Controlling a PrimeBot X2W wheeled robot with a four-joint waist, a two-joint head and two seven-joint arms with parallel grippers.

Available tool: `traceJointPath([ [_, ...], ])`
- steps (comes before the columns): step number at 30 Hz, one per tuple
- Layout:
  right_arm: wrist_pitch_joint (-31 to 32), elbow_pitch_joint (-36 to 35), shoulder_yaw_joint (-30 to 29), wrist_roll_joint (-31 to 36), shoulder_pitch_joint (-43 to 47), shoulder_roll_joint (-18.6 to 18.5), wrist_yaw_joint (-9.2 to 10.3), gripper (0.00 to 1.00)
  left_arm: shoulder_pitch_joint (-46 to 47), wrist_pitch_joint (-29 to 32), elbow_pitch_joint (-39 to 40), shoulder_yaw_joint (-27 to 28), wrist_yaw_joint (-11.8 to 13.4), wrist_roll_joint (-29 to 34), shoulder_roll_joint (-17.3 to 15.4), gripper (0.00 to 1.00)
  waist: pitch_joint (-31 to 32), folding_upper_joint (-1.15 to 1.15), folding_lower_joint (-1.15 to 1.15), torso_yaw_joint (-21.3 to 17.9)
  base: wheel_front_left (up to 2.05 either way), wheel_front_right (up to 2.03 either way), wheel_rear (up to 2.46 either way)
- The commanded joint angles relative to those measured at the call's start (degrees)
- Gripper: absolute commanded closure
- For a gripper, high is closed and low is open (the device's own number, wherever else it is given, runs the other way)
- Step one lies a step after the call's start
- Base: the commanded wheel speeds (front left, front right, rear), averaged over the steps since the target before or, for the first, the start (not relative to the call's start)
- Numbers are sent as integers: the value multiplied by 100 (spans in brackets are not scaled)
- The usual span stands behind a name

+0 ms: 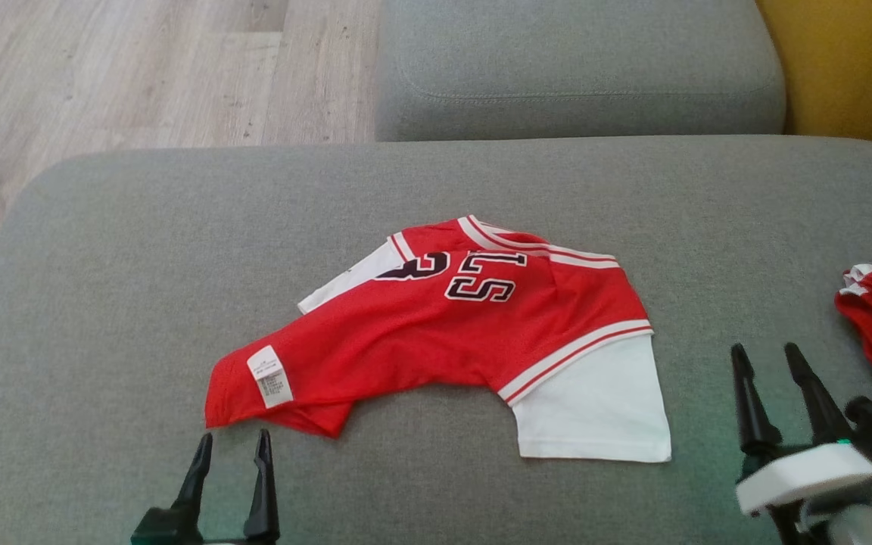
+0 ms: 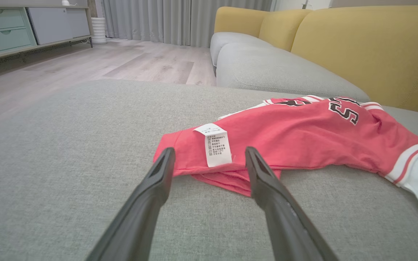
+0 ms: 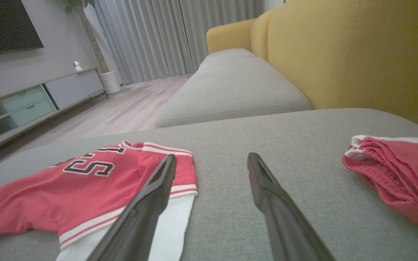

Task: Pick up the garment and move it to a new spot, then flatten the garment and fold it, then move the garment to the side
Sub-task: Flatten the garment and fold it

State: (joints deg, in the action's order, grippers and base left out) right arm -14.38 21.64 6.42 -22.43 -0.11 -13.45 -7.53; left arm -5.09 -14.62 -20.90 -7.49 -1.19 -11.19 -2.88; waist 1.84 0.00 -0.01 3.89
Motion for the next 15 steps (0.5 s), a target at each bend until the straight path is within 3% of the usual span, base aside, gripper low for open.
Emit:
traceJointPath([
  [1,-62,-219,58,90,-303,1,4,0,128,-38,141,217,-12,51,1,0,11,0,1,-6,0,0,0],
  [8,-62,-15,-90,639,-516,540,4,0,152,-38,146,346,-7,229,1,0,71,0,1,56,0,0,0],
  [15,-62,332,-13,811,-526,708,4,0,138,-38,157,358,-30,274,1,0,86,0,1,113,0,0,0],
])
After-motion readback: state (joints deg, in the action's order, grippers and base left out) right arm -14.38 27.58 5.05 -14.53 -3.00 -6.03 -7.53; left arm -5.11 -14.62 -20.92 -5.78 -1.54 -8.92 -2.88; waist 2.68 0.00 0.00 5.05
